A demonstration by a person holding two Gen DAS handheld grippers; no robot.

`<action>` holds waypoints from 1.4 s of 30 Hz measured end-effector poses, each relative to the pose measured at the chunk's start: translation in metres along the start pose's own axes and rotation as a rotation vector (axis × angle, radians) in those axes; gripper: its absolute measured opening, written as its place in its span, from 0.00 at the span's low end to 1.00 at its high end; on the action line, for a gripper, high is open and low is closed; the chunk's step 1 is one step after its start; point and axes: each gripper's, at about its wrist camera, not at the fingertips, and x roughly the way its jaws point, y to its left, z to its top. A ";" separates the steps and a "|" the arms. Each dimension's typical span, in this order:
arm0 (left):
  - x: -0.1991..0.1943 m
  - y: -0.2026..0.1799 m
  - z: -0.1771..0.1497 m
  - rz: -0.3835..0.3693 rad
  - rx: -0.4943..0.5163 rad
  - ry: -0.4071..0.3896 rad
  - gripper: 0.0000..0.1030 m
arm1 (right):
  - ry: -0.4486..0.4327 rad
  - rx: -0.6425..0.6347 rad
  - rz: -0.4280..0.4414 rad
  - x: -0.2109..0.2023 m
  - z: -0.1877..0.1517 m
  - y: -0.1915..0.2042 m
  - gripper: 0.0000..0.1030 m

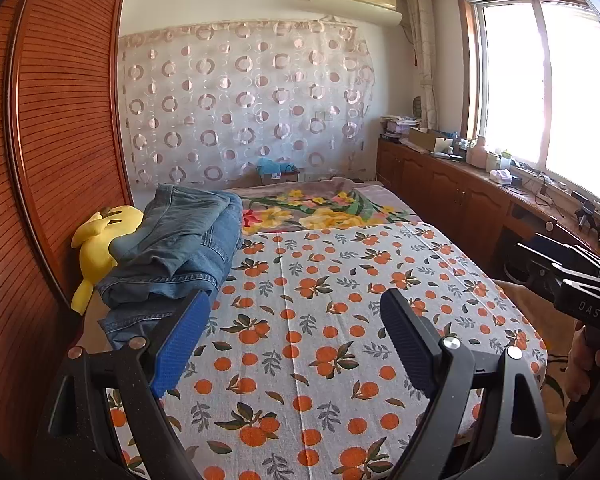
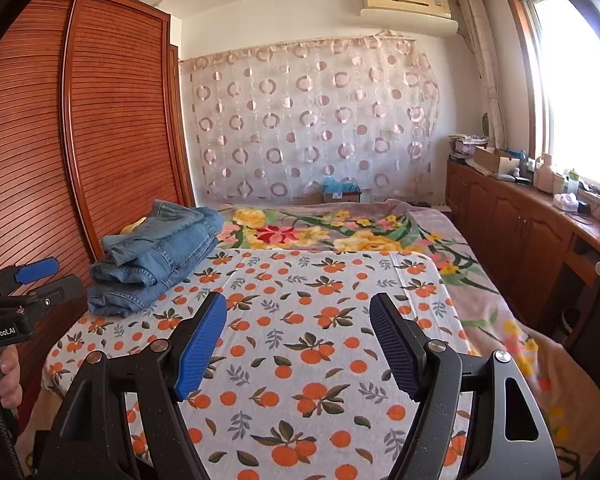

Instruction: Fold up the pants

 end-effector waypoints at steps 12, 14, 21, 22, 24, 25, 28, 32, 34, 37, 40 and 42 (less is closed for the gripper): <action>0.000 0.001 0.000 -0.001 0.001 0.000 0.85 | 0.002 0.003 0.007 -0.003 -0.004 -0.004 0.74; 0.000 0.001 0.000 -0.001 0.001 0.000 0.85 | 0.002 0.003 0.006 -0.003 -0.005 -0.004 0.74; 0.000 0.002 0.000 -0.001 0.000 0.000 0.85 | -0.001 0.000 0.008 -0.002 -0.007 -0.004 0.74; 0.000 0.002 0.000 -0.001 0.000 0.000 0.85 | -0.001 0.001 0.008 -0.003 -0.008 -0.004 0.74; 0.000 0.002 0.000 -0.001 0.000 0.000 0.85 | -0.002 0.000 0.009 -0.003 -0.008 -0.004 0.74; 0.000 0.002 -0.001 -0.001 -0.001 0.000 0.85 | -0.001 0.000 0.009 -0.003 -0.008 -0.004 0.74; -0.001 0.002 -0.001 -0.001 -0.001 -0.001 0.85 | -0.002 0.000 0.010 -0.003 -0.008 -0.004 0.74; -0.001 0.002 -0.001 -0.001 -0.001 -0.002 0.85 | -0.002 0.002 0.010 -0.003 -0.008 -0.004 0.74; 0.000 0.002 -0.001 -0.002 -0.001 -0.001 0.85 | -0.001 0.001 0.012 -0.003 -0.008 -0.005 0.74; -0.001 0.002 -0.001 -0.002 -0.002 -0.002 0.85 | -0.001 0.002 0.012 -0.003 -0.008 -0.005 0.74; -0.001 0.002 -0.001 -0.002 -0.002 -0.002 0.85 | -0.002 0.002 0.012 -0.003 -0.008 -0.005 0.74; -0.001 0.003 -0.001 -0.002 -0.002 -0.002 0.85 | -0.001 0.002 0.012 -0.003 -0.008 -0.005 0.74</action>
